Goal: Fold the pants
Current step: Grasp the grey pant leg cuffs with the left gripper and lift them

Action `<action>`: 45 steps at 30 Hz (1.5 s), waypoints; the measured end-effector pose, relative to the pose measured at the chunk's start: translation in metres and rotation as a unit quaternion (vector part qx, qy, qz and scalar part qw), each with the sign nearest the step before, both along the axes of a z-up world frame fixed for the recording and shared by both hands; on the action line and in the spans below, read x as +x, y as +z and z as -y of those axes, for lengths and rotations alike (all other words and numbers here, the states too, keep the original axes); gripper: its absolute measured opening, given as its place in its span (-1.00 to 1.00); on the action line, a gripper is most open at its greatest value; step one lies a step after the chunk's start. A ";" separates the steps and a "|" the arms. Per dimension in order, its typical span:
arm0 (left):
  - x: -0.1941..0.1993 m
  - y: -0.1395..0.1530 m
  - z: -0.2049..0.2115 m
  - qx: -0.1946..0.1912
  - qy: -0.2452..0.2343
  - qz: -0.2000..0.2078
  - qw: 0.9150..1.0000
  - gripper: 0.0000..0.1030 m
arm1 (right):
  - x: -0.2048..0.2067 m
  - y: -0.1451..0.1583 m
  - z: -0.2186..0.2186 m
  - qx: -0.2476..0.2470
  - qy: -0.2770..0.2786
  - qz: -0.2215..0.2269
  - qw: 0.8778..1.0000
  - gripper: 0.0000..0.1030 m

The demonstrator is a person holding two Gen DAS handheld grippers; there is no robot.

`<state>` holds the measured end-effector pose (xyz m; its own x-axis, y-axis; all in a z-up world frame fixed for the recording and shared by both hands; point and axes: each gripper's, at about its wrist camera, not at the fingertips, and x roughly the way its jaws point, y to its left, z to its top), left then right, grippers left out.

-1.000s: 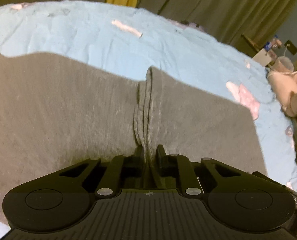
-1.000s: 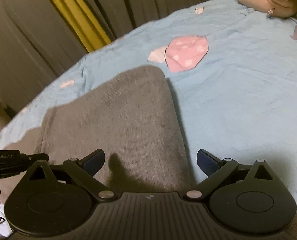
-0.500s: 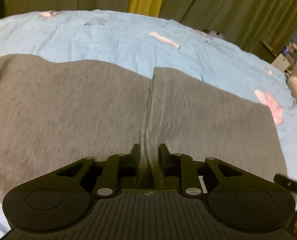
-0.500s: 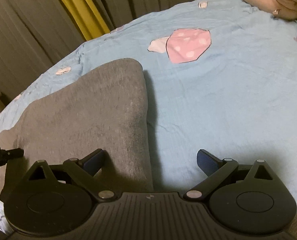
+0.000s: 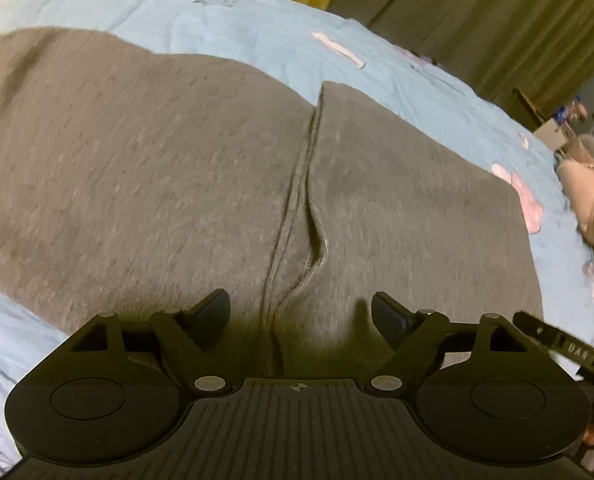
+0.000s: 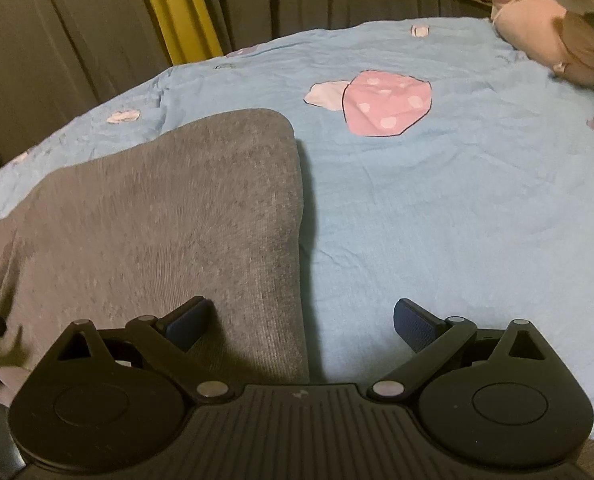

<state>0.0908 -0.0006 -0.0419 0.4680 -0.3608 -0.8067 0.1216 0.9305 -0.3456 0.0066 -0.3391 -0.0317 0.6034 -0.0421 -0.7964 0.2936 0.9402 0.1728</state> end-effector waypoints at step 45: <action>-0.024 -0.006 -0.259 -0.245 0.384 0.058 0.888 0.84 | 0.006 -0.010 -0.018 0.000 -0.007 0.001 1.000 0.93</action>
<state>0.0665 0.2580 -0.0481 0.7981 -0.1929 -0.5708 -0.4229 0.4955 -0.7587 0.0123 -0.3213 -0.0421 0.6051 -0.0504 -0.7946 0.3056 0.9363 0.1733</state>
